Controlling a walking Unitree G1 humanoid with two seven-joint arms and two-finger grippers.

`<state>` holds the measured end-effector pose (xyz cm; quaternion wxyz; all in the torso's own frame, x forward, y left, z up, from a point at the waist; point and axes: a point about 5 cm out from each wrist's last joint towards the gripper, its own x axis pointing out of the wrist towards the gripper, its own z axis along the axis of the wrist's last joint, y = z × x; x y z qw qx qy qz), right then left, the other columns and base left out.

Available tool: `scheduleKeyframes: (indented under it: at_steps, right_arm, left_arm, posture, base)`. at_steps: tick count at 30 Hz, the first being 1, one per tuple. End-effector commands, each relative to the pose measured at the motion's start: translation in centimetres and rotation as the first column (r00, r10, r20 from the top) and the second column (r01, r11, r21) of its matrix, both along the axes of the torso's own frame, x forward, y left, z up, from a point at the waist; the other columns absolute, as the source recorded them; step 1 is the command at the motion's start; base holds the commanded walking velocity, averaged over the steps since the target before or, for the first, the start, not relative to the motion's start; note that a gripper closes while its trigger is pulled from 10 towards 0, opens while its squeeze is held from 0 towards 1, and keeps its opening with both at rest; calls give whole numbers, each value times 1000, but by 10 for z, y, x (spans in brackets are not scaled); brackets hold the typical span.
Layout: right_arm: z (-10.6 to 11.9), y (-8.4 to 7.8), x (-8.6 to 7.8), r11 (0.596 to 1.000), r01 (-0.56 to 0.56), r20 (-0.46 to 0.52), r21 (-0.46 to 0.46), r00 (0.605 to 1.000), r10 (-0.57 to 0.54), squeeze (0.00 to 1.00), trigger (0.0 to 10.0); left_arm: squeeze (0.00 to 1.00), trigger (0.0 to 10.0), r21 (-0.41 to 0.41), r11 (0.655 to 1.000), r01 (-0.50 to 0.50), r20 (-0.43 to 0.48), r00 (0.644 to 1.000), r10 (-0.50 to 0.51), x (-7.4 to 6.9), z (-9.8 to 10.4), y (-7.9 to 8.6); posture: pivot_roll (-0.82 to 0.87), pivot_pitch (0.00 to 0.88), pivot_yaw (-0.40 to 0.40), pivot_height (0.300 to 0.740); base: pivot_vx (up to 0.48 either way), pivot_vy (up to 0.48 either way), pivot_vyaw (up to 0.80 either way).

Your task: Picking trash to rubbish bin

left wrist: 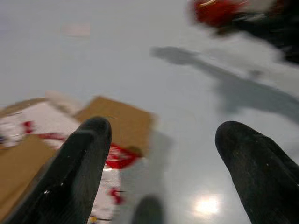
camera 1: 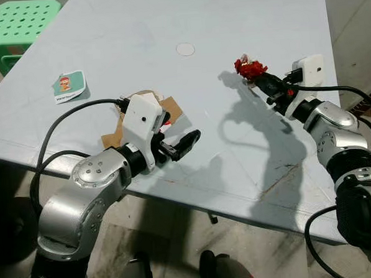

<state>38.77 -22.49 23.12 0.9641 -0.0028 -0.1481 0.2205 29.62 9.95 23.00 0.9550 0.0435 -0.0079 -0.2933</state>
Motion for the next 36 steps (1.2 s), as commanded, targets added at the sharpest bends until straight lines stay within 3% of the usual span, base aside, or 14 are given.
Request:
scheduleKeyframes:
  at_steps: [1,5,6,7,12,20,36]
  right_arm:
    - [7,-9,-5,998,37,61,45,997,-40,0,0]
    - [6,-9,-14,995,72,105,73,991,-79,0,0]
    - [5,-9,-17,993,82,102,89,991,-91,0,667]
    - [2,-8,-21,990,105,89,97,989,-114,0,10000]
    - [-3,-1,-42,986,134,111,101,983,-145,0,10000]
    - [-10,1,-70,938,312,83,150,942,-327,0,10000]
    - [-27,-1,-103,868,484,6,109,873,-487,0,10000]
  left_arm:
    - [0,10000,5,1000,-30,14,999,30,3,-1,0]
    - [0,10000,-6,998,-66,3,998,66,10,-4,2]
    - [0,10000,-15,997,-76,3,997,77,11,-4,3]
    - [0,10000,-25,995,-96,0,995,96,13,-6,6]
    - [0,10000,-47,990,-130,18,991,131,18,-7,10]
    - [0,10000,-102,978,-184,45,981,189,26,-6,17]
    - [0,10000,-146,962,-229,62,969,239,30,-12,20]
  posture:
    - [53,276,-75,740]
    - [43,257,-75,740]
    - [41,254,-75,740]
    - [32,236,-76,740]
    - [23,217,-74,740]
    - [1,172,-67,740]
    - [-26,113,-48,740]
  base:
    - [0,0,0]
    - [0,0,0]
    - [0,0,0]
    - [0,0,0]
    - [0,0,0]
    - [0,0,0]
    - [0,0,0]
